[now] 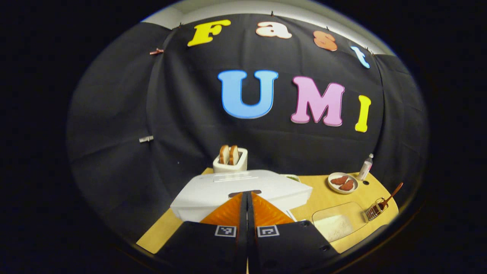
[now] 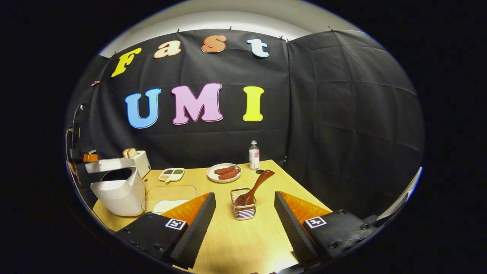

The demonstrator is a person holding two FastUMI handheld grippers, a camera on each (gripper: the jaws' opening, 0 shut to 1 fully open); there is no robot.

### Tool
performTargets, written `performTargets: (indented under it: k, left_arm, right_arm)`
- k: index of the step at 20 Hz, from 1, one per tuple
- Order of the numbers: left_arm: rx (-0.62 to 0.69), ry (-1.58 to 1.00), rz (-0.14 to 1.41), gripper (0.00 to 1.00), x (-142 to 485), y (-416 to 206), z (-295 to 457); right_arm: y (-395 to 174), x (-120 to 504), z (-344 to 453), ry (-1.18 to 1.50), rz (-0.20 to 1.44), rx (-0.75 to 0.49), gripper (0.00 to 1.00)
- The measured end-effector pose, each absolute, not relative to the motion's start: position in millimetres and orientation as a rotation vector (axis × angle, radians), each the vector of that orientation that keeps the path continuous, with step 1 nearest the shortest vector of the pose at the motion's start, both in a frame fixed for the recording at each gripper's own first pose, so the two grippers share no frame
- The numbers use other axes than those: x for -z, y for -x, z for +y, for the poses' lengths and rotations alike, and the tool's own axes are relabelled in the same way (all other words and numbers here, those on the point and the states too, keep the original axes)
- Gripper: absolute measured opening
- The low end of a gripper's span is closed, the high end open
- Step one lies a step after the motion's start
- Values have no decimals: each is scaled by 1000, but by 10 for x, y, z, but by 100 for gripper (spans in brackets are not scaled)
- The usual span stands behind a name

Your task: Close the left gripper, press the button to open the rice cooker; take a wooden spoon from the chopstick holder with the right hand, scoop a spoonful of rice and pour it into the rice cooker, then put the wooden spoon back into the chopstick holder.

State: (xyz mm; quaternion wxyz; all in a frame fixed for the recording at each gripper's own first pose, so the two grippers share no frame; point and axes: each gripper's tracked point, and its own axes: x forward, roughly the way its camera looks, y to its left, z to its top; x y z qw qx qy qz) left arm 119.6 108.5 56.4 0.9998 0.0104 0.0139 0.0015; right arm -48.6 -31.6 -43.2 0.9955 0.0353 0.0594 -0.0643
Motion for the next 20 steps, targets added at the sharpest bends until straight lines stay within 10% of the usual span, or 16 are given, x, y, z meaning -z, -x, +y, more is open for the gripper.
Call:
performTargets:
  k: [20]
  left_arm:
    - [-43,98,7,24,-52,70,745]
  right_arm:
    - [-515,624,-745,-86,187,83,98]
